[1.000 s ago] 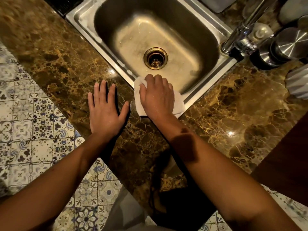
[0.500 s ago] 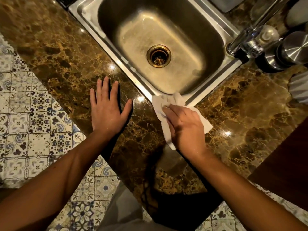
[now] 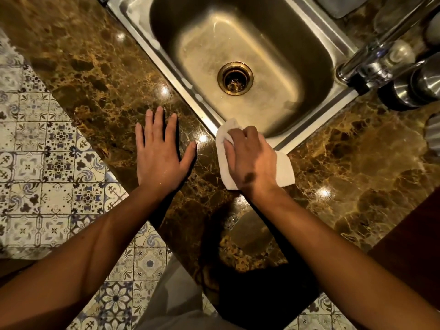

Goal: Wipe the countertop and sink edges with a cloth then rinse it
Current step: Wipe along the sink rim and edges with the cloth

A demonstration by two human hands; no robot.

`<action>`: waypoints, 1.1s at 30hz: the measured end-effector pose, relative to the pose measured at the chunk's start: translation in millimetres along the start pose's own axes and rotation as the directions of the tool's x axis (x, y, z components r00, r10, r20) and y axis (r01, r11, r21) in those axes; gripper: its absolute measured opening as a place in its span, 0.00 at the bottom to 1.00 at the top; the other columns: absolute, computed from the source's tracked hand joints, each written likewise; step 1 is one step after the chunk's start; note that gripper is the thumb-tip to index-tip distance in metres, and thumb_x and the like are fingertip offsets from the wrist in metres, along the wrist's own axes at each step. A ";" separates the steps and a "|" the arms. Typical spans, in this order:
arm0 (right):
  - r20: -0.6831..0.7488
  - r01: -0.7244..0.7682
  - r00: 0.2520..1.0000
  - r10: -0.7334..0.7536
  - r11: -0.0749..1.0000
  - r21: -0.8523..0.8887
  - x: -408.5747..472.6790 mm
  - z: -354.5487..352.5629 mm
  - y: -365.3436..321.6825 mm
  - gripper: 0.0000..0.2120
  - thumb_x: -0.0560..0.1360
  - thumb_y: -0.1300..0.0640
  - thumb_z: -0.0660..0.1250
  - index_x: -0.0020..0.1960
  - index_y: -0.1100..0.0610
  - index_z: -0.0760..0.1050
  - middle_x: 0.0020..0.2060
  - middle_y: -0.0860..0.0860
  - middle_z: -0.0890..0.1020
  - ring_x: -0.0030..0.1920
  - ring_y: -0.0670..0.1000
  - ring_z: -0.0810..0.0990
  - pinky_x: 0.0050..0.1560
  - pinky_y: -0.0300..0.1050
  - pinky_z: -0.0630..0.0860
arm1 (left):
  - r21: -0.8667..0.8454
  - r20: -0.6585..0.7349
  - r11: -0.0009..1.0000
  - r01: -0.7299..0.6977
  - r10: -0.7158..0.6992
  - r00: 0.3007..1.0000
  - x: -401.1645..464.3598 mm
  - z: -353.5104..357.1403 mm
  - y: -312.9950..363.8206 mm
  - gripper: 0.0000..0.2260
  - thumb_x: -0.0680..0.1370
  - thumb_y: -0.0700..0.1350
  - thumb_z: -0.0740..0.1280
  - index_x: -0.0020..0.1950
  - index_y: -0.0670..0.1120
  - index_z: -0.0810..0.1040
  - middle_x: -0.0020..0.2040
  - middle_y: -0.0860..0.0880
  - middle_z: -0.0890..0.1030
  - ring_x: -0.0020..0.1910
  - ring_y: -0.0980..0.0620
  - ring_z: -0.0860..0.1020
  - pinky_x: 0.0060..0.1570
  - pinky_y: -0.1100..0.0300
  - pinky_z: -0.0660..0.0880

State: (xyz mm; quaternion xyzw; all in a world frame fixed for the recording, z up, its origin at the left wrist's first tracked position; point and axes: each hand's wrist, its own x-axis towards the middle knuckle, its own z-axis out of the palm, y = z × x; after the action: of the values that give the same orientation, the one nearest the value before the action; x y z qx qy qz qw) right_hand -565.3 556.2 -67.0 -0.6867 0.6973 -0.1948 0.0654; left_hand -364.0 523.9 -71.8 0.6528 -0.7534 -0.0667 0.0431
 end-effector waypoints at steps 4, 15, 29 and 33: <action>-0.007 -0.003 1.000 0.002 0.998 -0.057 20.4 10.3 -13.2 0.13 0.82 0.50 0.61 0.56 0.57 0.79 0.46 0.56 0.79 0.42 0.57 0.79 0.36 0.47 0.71 | 0.003 -0.005 1.000 0.001 -0.001 1.000 0.2 -0.2 0.1 0.34 0.83 0.65 0.52 0.83 0.45 0.60 0.85 0.41 0.54 0.85 0.43 0.49 0.82 0.40 0.47; 0.011 -0.017 1.000 0.017 1.000 -0.024 54.1 23.0 -33.6 0.12 0.82 0.49 0.64 0.59 0.56 0.79 0.49 0.56 0.80 0.46 0.57 0.80 0.42 0.49 0.72 | 0.000 -0.013 1.000 -0.003 0.003 1.000 -0.7 1.6 -0.1 0.33 0.83 0.64 0.53 0.83 0.45 0.60 0.85 0.41 0.54 0.85 0.42 0.49 0.82 0.40 0.48; 0.184 0.165 0.975 -0.127 0.964 -0.209 12.4 -53.7 95.6 0.19 0.83 0.44 0.58 0.53 0.56 0.81 0.44 0.55 0.76 0.47 0.57 0.72 0.55 0.54 0.65 | -0.009 0.006 1.000 -0.006 0.006 1.000 0.4 -1.2 -2.0 0.33 0.84 0.64 0.53 0.83 0.45 0.59 0.85 0.41 0.53 0.85 0.42 0.48 0.82 0.39 0.48; 0.164 0.148 0.980 -0.108 0.955 -0.256 21.0 -52.6 92.3 0.17 0.83 0.46 0.60 0.50 0.58 0.81 0.41 0.56 0.76 0.43 0.58 0.73 0.50 0.54 0.65 | -0.020 0.006 1.000 -0.006 0.007 1.000 0.4 0.1 -1.6 0.33 0.84 0.64 0.53 0.83 0.45 0.60 0.85 0.41 0.54 0.85 0.42 0.48 0.82 0.39 0.47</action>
State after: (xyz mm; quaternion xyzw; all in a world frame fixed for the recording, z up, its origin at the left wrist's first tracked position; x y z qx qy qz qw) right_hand -671.2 543.3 -48.5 -0.7458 0.6642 -0.0511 0.0111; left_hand -362.5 523.2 -72.2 0.6497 -0.7549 -0.0759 0.0475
